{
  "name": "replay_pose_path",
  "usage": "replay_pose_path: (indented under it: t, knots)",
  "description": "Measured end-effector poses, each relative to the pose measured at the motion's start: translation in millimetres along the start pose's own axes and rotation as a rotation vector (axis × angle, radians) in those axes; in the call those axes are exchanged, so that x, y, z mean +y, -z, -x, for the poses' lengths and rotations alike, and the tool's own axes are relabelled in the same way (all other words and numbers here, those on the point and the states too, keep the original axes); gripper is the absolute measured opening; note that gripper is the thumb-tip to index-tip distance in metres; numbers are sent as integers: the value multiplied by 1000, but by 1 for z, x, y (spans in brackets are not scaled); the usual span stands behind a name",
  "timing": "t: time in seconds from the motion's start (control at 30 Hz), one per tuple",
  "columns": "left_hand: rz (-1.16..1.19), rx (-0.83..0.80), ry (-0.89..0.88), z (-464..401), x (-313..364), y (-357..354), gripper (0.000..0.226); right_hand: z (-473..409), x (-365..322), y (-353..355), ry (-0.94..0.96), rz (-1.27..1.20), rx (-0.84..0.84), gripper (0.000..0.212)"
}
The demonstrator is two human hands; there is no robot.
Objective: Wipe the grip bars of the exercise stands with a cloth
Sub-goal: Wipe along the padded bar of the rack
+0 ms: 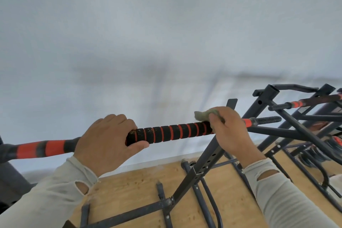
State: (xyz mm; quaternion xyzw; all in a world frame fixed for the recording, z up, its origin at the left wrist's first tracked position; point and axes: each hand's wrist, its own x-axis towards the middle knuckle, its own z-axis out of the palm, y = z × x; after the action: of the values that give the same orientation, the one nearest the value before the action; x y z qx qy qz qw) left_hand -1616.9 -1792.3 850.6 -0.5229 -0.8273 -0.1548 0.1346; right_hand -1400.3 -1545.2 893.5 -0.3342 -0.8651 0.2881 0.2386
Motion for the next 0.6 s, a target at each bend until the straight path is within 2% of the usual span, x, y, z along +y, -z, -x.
replay_pose_path:
  t: [0.03, 0.1, 0.13, 0.17, 0.23, 0.3, 0.43, 0.53, 0.6]
  knots:
    - [-2, -1, 0, 0, 0, 0, 50, -2, -5, 3, -47, -30, 32, 28]
    - [-7, -13, 0, 0, 0, 1, 52, -1, -12, 12, -63, 67, 206, 29]
    - [-10, -22, -2, 0, 0, 2, 52, 0, -15, 16, -2, 164, 297, 28]
    - [-11, -29, 1, 0, 0, 2, 53, 2, -15, 17, 97, 263, 321, 29]
    - [-10, -35, 14, 0, 1, 3, 55, 11, -15, 9, 287, 384, 126, 32]
    - [7, -68, 26, 0, 2, 5, 60, 22, -2, -7, 327, 481, -100, 38]
    - [10, -266, -4, 4, -12, 31, 74, 22, 6, -8, 290, 514, -125, 49]
    - [-57, -271, 31, 10, -40, 46, 81, 15, 5, -3, 326, 527, -123, 42]
    - [7, -301, 82, 18, -52, 43, 75, 14, 1, -9, 321, 477, -69, 34]
